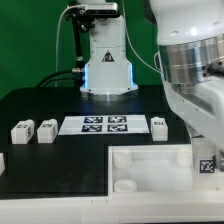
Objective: Assemble one leg
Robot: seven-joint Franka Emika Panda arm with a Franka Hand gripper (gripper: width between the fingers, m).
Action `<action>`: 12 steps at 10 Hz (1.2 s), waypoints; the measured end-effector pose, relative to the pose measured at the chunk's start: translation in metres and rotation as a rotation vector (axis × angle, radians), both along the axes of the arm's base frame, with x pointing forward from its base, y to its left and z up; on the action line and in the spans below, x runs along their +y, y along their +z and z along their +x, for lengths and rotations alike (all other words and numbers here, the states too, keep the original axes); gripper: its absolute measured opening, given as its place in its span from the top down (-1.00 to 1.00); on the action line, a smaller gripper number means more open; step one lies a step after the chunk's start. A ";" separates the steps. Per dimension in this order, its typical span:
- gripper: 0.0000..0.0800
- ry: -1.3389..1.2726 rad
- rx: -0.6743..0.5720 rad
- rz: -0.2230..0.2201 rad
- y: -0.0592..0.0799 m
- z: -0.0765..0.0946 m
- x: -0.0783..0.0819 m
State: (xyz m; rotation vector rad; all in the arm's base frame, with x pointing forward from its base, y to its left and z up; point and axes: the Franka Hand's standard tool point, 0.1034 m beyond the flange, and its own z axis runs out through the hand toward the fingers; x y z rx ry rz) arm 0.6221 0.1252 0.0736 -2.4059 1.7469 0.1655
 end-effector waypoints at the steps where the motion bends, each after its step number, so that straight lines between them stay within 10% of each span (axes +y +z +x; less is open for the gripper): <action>1: -0.57 0.131 -0.025 -0.011 0.001 0.000 0.001; 7: -0.62 1.025 -0.186 -0.105 -0.010 0.002 -0.020; 12: -0.35 0.980 -0.187 -0.102 -0.010 0.002 -0.021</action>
Offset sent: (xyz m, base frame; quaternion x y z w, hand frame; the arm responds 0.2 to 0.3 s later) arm 0.0000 0.0000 0.0000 0.0000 0.0000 -0.1790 0.9838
